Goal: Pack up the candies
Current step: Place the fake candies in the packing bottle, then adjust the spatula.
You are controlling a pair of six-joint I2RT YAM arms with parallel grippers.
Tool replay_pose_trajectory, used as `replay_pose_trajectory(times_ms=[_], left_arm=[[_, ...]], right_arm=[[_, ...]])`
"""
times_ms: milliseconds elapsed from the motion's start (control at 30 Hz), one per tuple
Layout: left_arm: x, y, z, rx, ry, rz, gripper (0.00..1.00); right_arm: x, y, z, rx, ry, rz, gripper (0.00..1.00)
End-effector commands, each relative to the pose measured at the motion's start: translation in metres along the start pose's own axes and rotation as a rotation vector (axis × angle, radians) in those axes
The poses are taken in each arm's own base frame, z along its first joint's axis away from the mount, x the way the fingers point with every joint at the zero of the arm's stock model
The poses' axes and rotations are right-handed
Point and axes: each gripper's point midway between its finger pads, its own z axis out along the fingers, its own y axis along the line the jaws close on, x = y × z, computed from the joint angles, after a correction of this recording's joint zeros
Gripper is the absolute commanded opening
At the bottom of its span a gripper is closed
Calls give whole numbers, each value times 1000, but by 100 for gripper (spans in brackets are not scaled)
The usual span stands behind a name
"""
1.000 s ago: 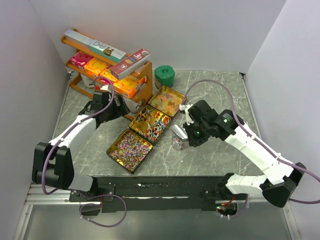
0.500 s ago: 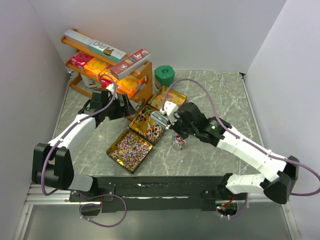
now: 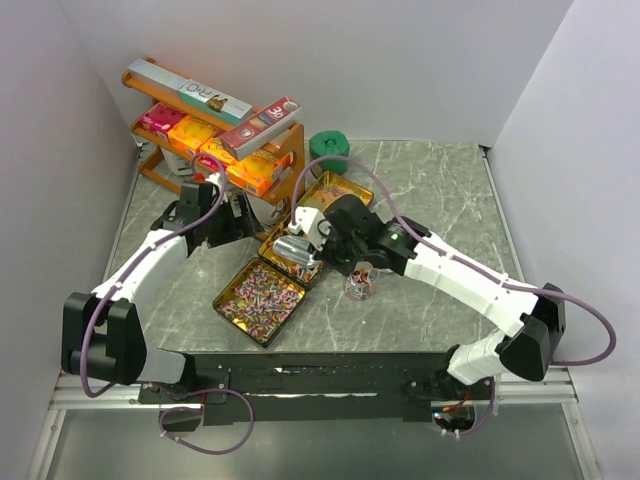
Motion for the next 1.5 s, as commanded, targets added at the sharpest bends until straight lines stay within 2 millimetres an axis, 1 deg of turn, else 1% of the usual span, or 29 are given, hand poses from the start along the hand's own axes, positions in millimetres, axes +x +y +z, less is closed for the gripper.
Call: replay_pose_trajectory(times_ms=[0,33,67,133,167,233,267,300,333,367,433,467,633,700,833,867,900,1033,1167,1267,1300,1333,1367,1400,1433,1467], left_arm=[[-7,-14,-18,59,-46,-6,99],[-10,-19,-22,82,-52,17,99],[-8,-29,-27,135,-41,36,97],[-10,-46,-38,229,-53,101,96],[-5,-65,-49,338,-31,134,96],[4,-83,-57,481,-12,200,98],[14,-96,-66,582,25,217,99],[23,-99,-66,629,56,216,98],[23,-105,-68,675,53,225,97],[30,-108,-68,708,87,220,95],[35,-108,-66,712,114,224,94],[39,-106,-61,708,141,217,93],[40,-109,-59,714,159,227,90],[39,-111,-60,722,150,226,89],[43,-110,-61,732,162,226,84],[44,-110,-61,731,166,226,81],[46,-109,-61,733,169,230,80],[51,-105,-60,724,174,226,72],[53,-99,-51,688,180,207,63],[52,-96,-46,667,183,195,56],[51,-96,-45,667,184,193,54],[51,-96,-44,667,184,192,50],[51,-96,-43,667,187,187,47],[51,-97,-44,673,188,187,43],[52,-96,-43,673,194,182,36],[52,-97,-43,675,196,183,32]], right_arm=[[-19,16,6,-47,-40,-22,0],[-19,18,8,-51,-39,-21,0],[-17,20,13,-56,-29,-15,0],[-19,24,18,-60,-21,-20,0],[-20,25,19,-56,-20,-15,0],[-25,25,20,-58,-33,-12,0],[-29,23,20,-50,-48,-5,0],[-32,23,20,-52,-58,-9,0],[-39,21,18,-46,-82,-13,0],[-43,19,17,-37,-92,-9,0],[-51,14,14,-16,-107,-8,0],[-53,14,13,-12,-114,-7,0],[-64,9,3,16,-169,-13,0],[-66,7,1,25,-178,-17,0],[-67,-3,-3,74,-173,-24,0],[-67,-4,-2,84,-169,-22,0],[-65,-11,-3,118,-162,-20,0],[-69,-22,-11,181,-183,-4,0],[-74,-24,-19,191,-222,-18,0],[-70,-20,-22,181,-233,-51,0],[-66,-19,-23,175,-235,-66,0],[-64,-19,-24,178,-242,-72,0],[-67,-20,-26,184,-265,-77,0],[-63,-19,-27,187,-271,-83,0],[-65,-19,-29,190,-286,-83,0],[-66,-19,-31,189,-301,-81,0]])
